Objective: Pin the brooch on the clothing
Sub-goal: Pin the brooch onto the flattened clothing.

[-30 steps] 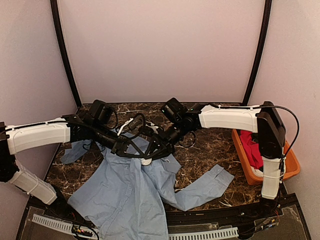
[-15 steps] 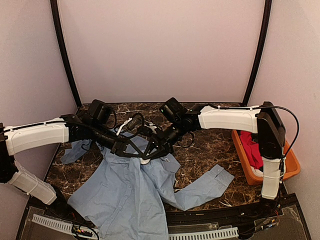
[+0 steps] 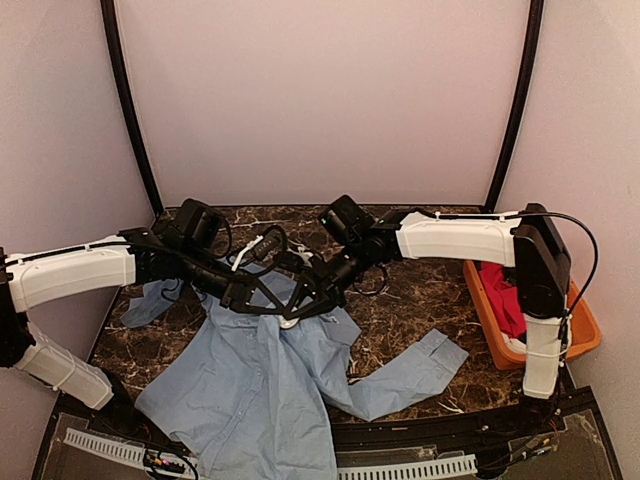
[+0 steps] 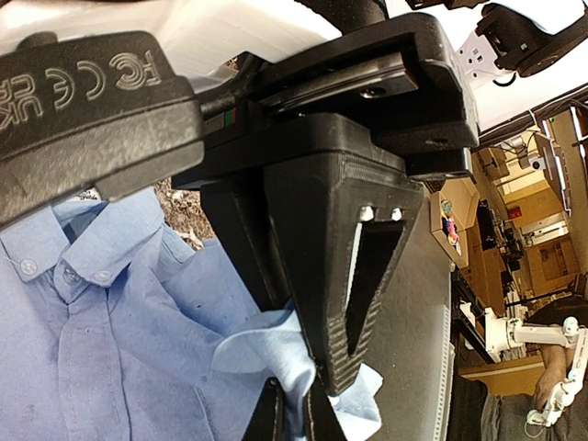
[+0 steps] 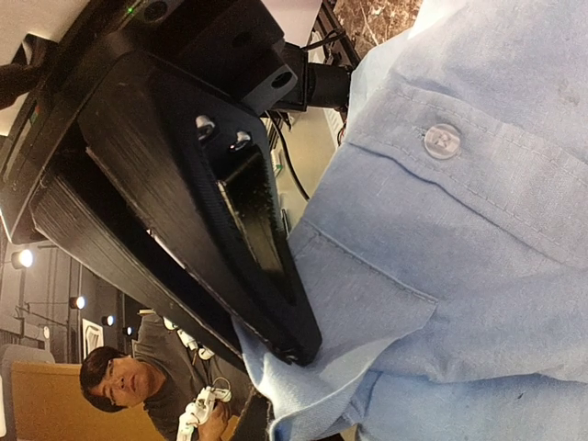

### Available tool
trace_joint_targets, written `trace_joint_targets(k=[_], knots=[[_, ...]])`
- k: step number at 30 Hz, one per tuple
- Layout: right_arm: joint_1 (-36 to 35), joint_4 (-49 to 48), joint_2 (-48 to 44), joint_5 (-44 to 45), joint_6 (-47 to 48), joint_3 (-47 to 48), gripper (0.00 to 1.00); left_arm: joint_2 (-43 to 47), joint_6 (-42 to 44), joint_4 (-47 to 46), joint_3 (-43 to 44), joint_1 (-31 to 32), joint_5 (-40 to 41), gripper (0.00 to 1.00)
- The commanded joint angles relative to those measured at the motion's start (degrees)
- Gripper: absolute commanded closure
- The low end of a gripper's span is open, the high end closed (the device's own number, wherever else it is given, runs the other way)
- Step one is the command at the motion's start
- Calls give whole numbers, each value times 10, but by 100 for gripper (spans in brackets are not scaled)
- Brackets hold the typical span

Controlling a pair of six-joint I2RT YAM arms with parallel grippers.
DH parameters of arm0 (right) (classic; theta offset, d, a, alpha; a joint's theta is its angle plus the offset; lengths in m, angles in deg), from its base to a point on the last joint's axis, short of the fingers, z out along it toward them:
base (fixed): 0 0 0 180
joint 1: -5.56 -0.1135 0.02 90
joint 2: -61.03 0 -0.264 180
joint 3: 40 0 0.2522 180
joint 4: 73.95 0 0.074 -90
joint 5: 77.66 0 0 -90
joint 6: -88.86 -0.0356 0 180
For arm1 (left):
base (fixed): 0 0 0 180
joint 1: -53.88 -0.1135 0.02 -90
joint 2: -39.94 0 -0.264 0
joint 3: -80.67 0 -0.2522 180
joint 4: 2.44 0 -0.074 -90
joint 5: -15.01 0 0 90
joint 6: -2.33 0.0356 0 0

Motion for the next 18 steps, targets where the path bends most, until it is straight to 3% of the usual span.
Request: trace_joint_targets(k=[1, 7, 13, 18], knots=[[-17, 0, -1, -15, -11, 3, 100, 9, 16, -8, 2, -6, 47, 95], [-16, 49, 3, 15, 30, 21, 100, 7, 6, -19, 0, -6, 31, 84], [-15, 57, -1, 31, 48, 24, 100, 10, -3, -29, -2, -6, 26, 66], [-15, 63, -5, 38, 62, 26, 100, 16, -17, -41, -10, -11, 20, 62]])
